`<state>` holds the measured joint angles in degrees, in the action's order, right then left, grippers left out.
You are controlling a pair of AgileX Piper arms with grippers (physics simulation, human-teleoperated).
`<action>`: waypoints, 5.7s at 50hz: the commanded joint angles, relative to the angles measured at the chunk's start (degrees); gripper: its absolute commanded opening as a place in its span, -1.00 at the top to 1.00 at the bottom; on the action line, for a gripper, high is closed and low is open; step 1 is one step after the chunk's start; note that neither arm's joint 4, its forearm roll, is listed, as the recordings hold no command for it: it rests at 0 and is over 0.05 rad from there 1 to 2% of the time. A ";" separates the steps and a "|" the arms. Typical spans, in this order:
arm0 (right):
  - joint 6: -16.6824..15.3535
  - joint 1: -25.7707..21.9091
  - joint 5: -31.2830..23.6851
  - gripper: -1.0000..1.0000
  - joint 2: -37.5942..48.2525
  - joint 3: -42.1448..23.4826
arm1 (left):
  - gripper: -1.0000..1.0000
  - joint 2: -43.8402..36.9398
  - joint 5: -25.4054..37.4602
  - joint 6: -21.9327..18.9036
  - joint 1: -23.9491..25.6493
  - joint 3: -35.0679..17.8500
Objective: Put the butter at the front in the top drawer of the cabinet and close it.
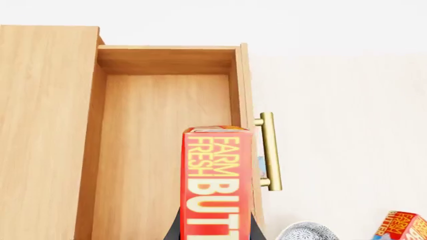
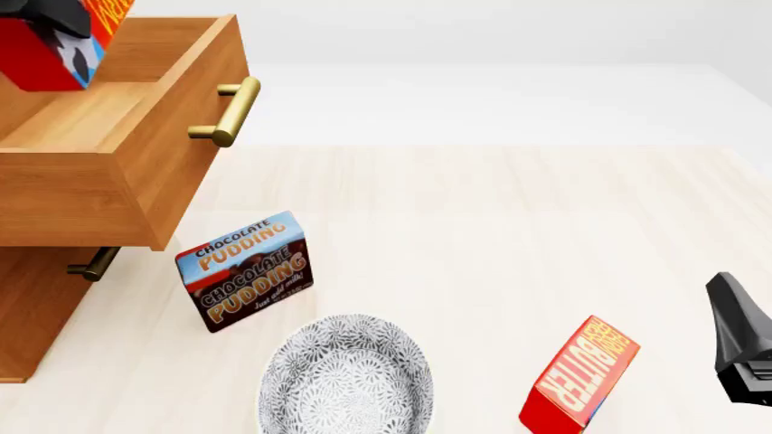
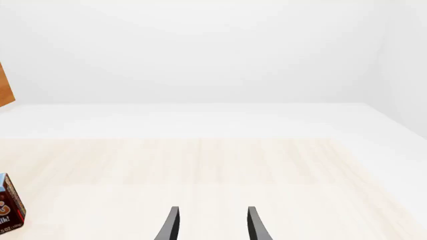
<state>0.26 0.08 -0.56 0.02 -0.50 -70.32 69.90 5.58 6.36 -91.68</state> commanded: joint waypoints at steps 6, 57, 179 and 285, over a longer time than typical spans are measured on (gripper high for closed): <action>-0.07 -0.02 0.08 -1.00 0.01 0.07 | 1.00 -1.84 0.00 -2.31 -3.72 4.07; -0.05 -0.02 0.09 -1.00 0.01 0.07 | 1.00 -12.08 0.00 -5.72 -10.87 0.53; -0.06 -0.02 0.09 -1.00 0.01 0.07 | 1.00 -16.41 0.00 -2.01 -7.73 3.05; -0.05 -0.02 0.09 -1.00 0.01 0.07 | -1.00 0.64 0.00 -25.53 -1.13 -0.71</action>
<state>0.26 0.08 -0.56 0.02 -0.50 -71.79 69.90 -15.60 2.24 -90.77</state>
